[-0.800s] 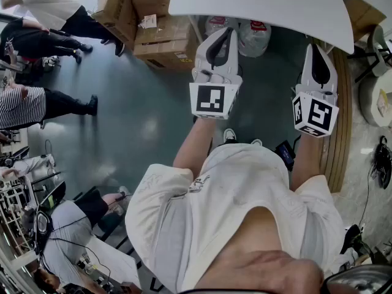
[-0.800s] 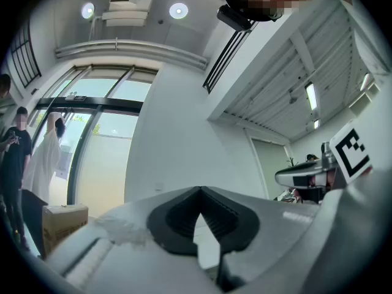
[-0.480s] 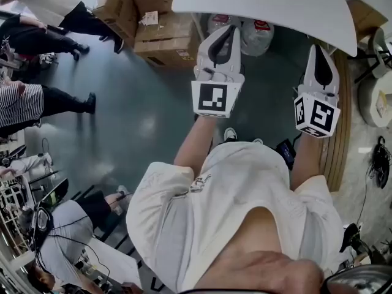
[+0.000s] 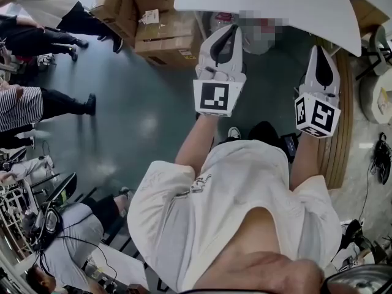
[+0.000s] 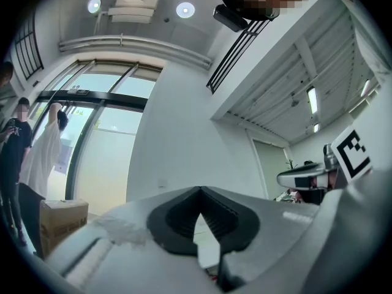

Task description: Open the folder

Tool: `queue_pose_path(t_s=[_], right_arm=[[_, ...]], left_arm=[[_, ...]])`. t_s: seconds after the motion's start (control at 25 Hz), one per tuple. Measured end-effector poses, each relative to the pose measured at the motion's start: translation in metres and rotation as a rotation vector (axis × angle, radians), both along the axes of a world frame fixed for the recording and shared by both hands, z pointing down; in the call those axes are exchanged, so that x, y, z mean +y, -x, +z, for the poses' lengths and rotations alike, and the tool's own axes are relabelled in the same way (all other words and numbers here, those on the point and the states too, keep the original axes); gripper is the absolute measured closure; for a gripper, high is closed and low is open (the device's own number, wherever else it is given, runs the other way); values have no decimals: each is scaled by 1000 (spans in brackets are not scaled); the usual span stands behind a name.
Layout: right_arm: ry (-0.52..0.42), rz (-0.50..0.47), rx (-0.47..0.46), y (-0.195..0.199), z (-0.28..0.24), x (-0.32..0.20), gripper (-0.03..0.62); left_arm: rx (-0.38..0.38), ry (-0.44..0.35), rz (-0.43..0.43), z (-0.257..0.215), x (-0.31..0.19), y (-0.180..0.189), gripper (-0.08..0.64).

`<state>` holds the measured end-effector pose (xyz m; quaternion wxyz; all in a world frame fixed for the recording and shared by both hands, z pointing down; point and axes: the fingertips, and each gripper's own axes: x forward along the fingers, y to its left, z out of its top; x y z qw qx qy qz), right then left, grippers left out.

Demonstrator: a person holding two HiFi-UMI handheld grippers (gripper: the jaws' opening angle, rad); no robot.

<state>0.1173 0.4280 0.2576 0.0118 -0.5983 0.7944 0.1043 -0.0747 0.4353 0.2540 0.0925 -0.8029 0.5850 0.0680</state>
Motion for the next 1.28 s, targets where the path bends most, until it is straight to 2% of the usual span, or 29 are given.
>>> queue_pose_path(t_s=[0.28,0.56,0.88,1.04,1.28], right_arm=[[6,-1,-19,2,8,-27,591],[33,-11,-17,0,18,-77,591],[44,-20,-27,-25,15,-145,591],[46,-34,-30,-39,14,-186,591],[46,-62,-45,-58,12,-238,591]], left_arm=[[-14,11,4,8,-28,-1,566],[-21,38,-2,19,-74,-8,566],[-23,53,-4,16,-138,-38,566],[-55,48,-18,14,-175,-51,566],[-39,52,-48,8,-223,-72,566]])
